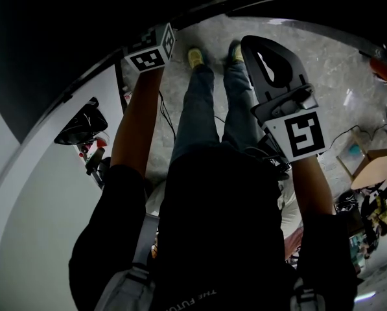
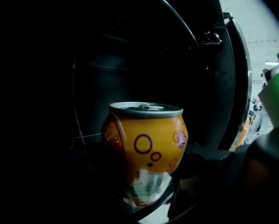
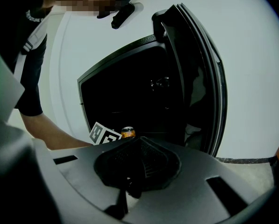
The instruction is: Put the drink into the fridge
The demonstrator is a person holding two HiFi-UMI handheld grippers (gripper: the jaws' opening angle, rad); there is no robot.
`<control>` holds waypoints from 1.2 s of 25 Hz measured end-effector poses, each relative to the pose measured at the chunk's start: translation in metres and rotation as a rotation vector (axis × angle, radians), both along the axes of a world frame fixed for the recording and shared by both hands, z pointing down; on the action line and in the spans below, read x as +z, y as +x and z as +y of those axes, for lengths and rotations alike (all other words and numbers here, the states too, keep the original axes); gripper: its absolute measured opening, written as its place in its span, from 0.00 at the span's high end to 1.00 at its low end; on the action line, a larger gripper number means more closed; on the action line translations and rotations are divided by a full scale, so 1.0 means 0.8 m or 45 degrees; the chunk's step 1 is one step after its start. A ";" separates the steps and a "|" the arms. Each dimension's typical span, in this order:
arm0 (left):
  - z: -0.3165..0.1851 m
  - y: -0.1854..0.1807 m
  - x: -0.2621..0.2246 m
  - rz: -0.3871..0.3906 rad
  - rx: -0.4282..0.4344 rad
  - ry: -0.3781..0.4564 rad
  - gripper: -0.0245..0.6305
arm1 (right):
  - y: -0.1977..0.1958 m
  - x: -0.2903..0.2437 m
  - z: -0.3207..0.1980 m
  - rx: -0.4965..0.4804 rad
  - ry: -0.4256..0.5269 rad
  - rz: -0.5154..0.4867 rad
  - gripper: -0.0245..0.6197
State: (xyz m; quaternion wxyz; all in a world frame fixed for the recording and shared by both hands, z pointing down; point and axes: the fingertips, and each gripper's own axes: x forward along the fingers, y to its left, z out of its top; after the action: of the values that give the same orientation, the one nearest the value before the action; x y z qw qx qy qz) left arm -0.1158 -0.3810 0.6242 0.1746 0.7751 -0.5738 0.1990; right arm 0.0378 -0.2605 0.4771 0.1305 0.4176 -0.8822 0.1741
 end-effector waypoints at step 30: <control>0.091 0.005 -0.078 -0.009 -0.020 -0.015 0.41 | 0.034 -0.085 -0.007 0.002 0.103 0.033 0.94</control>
State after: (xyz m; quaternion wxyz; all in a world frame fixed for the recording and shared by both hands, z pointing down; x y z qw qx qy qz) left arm -0.1116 -0.3082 0.5614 0.1785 0.7688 -0.5793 0.2038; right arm 0.0653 -0.2664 0.4093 0.1249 0.4255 -0.8864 0.1330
